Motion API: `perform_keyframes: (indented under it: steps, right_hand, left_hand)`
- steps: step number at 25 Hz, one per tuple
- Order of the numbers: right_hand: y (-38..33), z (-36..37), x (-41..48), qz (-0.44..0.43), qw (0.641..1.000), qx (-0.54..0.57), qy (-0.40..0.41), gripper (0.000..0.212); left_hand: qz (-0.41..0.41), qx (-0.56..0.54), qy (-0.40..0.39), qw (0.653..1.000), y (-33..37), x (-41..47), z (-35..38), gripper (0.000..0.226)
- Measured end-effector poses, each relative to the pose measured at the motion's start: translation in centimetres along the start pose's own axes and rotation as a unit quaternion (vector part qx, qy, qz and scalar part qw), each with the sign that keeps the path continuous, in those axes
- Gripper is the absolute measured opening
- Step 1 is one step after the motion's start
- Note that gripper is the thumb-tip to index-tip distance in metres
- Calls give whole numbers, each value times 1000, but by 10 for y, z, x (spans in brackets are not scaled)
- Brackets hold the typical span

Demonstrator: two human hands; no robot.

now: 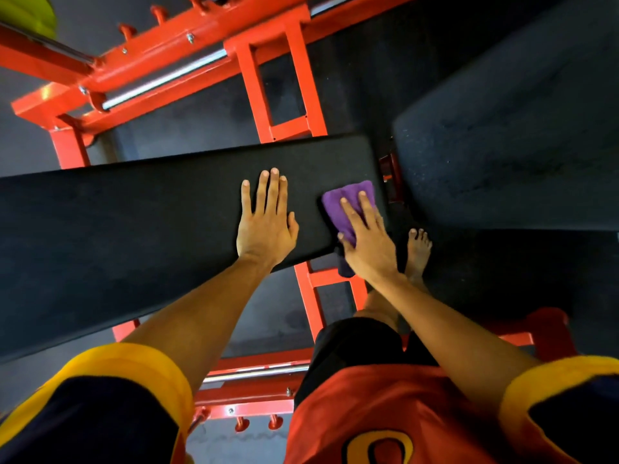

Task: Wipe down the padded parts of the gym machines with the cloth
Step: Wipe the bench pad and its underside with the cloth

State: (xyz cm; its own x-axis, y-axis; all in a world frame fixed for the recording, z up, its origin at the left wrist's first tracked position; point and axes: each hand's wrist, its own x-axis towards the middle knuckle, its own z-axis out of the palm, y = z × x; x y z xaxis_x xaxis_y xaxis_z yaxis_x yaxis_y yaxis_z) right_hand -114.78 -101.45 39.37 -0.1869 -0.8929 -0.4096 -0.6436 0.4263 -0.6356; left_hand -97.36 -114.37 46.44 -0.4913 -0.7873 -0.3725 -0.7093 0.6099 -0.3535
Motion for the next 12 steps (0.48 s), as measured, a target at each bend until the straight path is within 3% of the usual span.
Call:
perform_keyframes:
  steps: [2,4,9,12]
  right_hand:
    - [16,-9,7,127,991,40,13,75]
    - [16,-11,3,197,978,64,22,74]
    - [-21,10,-21,93,994,51,14,60]
    - [-17,-2,12,15,998,46,31,54]
  left_hand:
    - [-2,0,-2,1000,-1,0,-1,71]
    - [-1,3,-4,1000,0,0,0,71]
    - [0,7,-8,1000,-1,0,-2,72]
    - [1,12,-13,1000,0,0,-2,72]
